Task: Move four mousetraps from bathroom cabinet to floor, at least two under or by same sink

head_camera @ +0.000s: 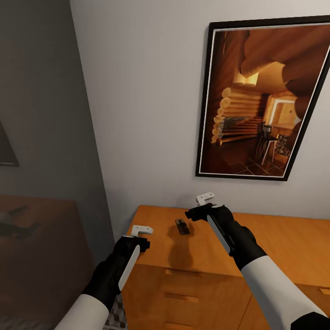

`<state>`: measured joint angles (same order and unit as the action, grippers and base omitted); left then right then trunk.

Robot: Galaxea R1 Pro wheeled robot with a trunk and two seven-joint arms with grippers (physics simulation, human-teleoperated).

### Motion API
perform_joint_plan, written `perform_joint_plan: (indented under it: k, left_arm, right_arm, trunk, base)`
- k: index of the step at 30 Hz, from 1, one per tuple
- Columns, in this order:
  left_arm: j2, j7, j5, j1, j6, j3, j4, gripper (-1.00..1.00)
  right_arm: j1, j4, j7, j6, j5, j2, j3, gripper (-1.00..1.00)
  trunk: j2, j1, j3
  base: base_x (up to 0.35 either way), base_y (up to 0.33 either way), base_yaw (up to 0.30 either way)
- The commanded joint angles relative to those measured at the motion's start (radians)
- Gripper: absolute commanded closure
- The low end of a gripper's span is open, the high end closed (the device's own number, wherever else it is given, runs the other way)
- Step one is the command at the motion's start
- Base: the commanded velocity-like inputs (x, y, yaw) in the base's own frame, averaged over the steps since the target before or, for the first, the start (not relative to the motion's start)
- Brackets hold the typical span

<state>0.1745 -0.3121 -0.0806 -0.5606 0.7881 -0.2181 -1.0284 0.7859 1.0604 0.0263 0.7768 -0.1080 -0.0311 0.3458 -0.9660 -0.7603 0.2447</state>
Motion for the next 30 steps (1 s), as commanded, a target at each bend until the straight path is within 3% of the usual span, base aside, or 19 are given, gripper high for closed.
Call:
perform_joint_plan:
  k: [1,25,30]
  left_arm:
    - [0.000,-0.008,-0.008,-0.001,0.003,-0.001,-0.001,-1.00]
    - [0.000,-0.008,-0.008,-0.001,0.003,0.000,-0.001,-1.00]
    - [0.000,-0.008,-0.008,-0.001,0.003,0.000,-0.001,-1.00]
  right_arm:
    - [0.001,0.001,-0.004,0.004,-0.008,-0.001,0.002,-1.00]
    - [0.001,0.001,-0.003,0.004,-0.008,-0.001,0.002,-1.00]
    - [0.001,0.001,-0.003,0.004,-0.008,-0.001,0.002,-1.00]
  trunk:
    - [-0.001,0.000,0.001]
    - [-0.001,0.000,0.001]
    - [-0.036,-0.019,0.017]
  base:
    - [0.000,0.000,0.000]
    - [0.000,0.000,0.000]
    - [0.000,0.000,0.000]
